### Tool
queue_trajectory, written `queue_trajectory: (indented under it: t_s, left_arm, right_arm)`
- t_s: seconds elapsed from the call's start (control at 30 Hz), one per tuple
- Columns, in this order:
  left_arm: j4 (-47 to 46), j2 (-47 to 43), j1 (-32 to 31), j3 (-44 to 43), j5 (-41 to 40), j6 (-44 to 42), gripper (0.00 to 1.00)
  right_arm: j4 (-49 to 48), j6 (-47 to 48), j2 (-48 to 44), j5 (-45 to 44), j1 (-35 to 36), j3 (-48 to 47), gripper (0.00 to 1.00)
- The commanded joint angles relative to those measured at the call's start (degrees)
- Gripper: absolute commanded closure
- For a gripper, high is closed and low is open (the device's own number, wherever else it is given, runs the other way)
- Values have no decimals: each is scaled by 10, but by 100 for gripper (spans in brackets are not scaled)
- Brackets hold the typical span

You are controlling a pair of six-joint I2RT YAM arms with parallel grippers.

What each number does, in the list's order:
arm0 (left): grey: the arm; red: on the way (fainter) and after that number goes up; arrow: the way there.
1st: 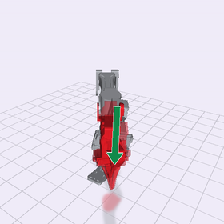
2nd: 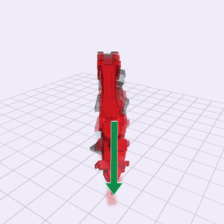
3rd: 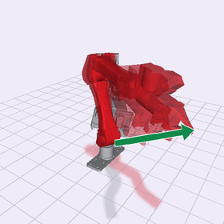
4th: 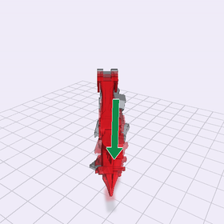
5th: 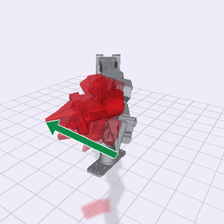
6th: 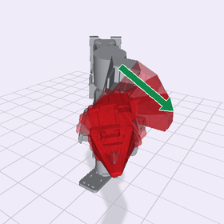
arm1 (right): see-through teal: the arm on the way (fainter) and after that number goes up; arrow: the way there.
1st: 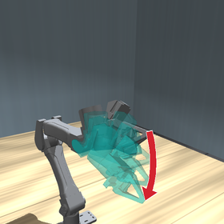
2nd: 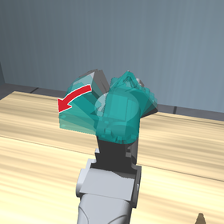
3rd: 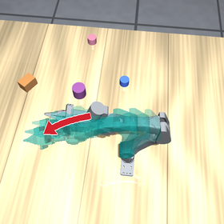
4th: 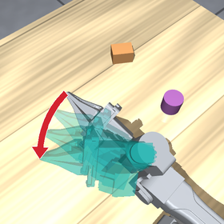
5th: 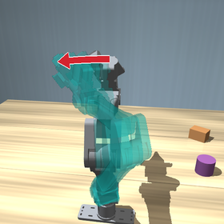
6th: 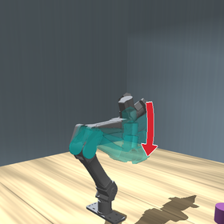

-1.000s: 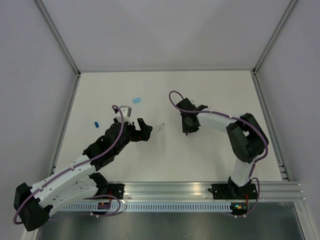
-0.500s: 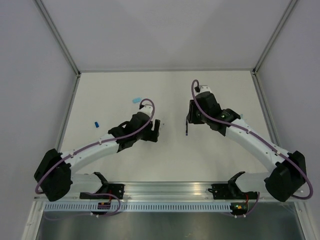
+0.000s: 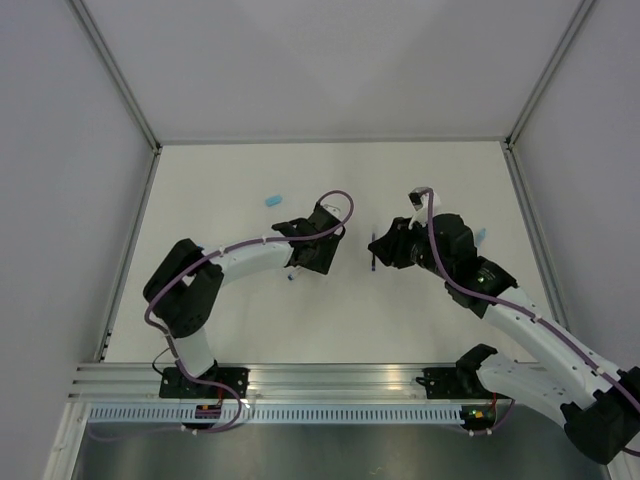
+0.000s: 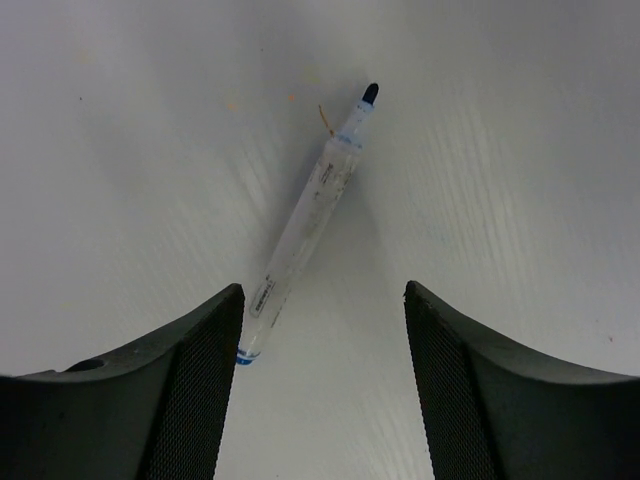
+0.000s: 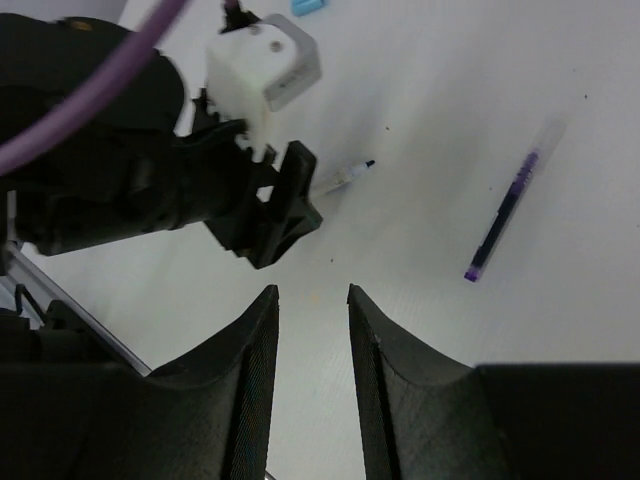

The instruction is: Insert the pens into the pen caps

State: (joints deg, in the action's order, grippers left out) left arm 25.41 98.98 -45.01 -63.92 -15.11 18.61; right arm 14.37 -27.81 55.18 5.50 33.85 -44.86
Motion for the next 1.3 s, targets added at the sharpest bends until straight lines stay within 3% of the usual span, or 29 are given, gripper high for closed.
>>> queue_trajectory:
  t_s: [0.0,0.4,0.6,0.87,1.0,1.13,1.27]
  left_arm:
    - [46,55,0,-53,-26,-24,31]
    - [115,134,21,-134,-10,-16,42]
    - [121,143,24,-125,15,-7,59]
    - [143,155,26,-136,25,0,98]
    - [116,131,38,-116,54,16,98]
    - [53,63,56,-68,143,49,98]
    - [-29,-32,59,-25,222,76,98]
  right_arm:
    - [-39,-7,-36,35,-3,0,61]
    - [-34,7,-82,22,-3,15,60]
    - [-26,8,-89,11,-3,15,60]
    - [-36,7,-76,16,-3,24,60]
    - [-91,4,-75,75,-2,56,55]
    - [-165,-20,-55,129,-3,86,42]
    - [-230,-42,-30,164,-3,110,40]
